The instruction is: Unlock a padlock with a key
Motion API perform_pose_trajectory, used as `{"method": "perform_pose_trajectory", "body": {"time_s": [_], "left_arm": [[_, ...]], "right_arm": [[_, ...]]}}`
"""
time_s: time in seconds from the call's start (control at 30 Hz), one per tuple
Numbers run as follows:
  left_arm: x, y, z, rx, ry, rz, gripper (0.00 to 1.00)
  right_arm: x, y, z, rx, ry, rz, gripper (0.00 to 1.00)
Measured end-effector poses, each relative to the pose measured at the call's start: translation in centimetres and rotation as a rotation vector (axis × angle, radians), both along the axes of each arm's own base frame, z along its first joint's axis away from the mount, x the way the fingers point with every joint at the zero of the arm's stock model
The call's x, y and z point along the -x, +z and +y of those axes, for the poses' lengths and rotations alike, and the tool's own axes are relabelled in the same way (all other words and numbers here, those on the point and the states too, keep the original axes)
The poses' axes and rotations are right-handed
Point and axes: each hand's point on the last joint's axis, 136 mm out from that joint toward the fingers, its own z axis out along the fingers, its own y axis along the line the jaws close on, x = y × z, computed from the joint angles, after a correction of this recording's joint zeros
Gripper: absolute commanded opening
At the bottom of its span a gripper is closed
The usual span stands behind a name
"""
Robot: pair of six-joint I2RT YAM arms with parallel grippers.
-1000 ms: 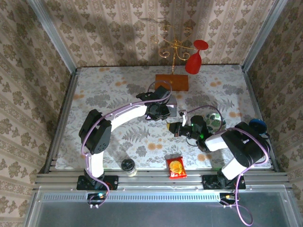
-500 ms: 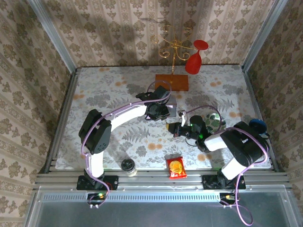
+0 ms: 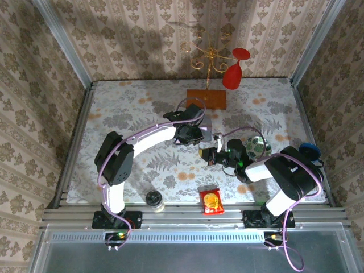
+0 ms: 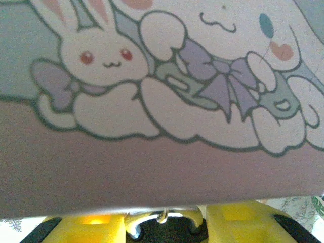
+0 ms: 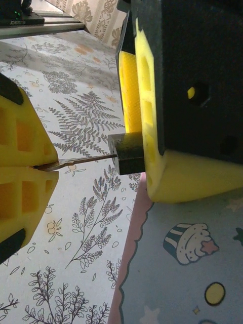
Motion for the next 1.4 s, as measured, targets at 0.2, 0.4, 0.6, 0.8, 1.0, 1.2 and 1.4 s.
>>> {"method": "perform_pose_trajectory", "body": {"time_s": [0.2,0.4,0.6,0.8,1.0,1.2,1.4], "left_arm": [[0.0,0.0,0.0,0.000,0.001,-0.001,0.00],[-0.2,0.0,0.1,0.000,0.004,-0.003,0.00],[-0.5,0.2,-0.1,0.010,0.008,-0.014,0.00],[-0.8,0.3,-0.3,0.024,0.010,-0.025,0.00],[-0.8,0.2,-0.3,0.026,0.012,-0.025,0.00],[-0.9,0.3,-0.5,0.036,0.010,-0.028,0.00],[-0.6,0.4,-0.8,0.048,0.000,-0.017,0.00]], "right_arm": [[-0.1,0.0,0.1,0.003,0.002,0.001,0.00],[-0.3,-0.2,0.3,0.006,0.003,0.008,0.00],[-0.7,-0.2,0.3,-0.021,-0.006,0.022,0.00],[-1.0,-0.1,0.1,-0.064,-0.001,0.046,0.00],[-1.0,0.1,-0.1,-0.080,0.005,0.061,0.00],[-1.0,0.9,-0.6,-0.077,-0.003,0.067,0.00],[-0.6,1.1,-1.2,-0.047,-0.019,0.081,0.00]]}}
